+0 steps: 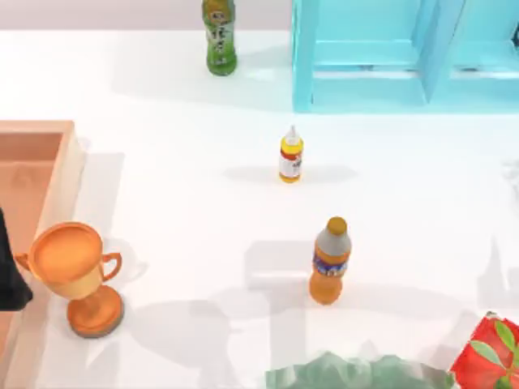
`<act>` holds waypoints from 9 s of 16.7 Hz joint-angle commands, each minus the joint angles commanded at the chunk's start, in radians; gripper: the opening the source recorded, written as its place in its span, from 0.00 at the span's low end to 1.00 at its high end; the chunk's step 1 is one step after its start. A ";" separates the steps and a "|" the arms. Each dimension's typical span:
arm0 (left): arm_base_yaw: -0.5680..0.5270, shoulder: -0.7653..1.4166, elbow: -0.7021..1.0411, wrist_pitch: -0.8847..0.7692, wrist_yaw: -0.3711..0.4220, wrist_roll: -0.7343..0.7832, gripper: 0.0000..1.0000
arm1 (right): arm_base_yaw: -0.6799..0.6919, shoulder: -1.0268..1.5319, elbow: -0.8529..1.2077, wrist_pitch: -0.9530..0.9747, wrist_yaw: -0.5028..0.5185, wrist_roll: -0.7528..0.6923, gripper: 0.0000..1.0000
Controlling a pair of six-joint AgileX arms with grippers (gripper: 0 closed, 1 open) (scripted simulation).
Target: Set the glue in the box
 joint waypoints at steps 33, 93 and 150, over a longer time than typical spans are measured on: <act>-0.903 2.037 1.159 0.075 -0.673 -0.592 1.00 | 0.000 0.000 0.000 0.000 0.000 0.000 1.00; -0.765 2.142 1.511 -0.102 -0.572 -0.473 0.00 | 0.000 0.000 0.000 0.000 0.000 0.000 1.00; 0.483 1.371 0.406 0.328 0.436 0.322 0.68 | 0.000 0.000 0.000 0.000 0.000 0.000 1.00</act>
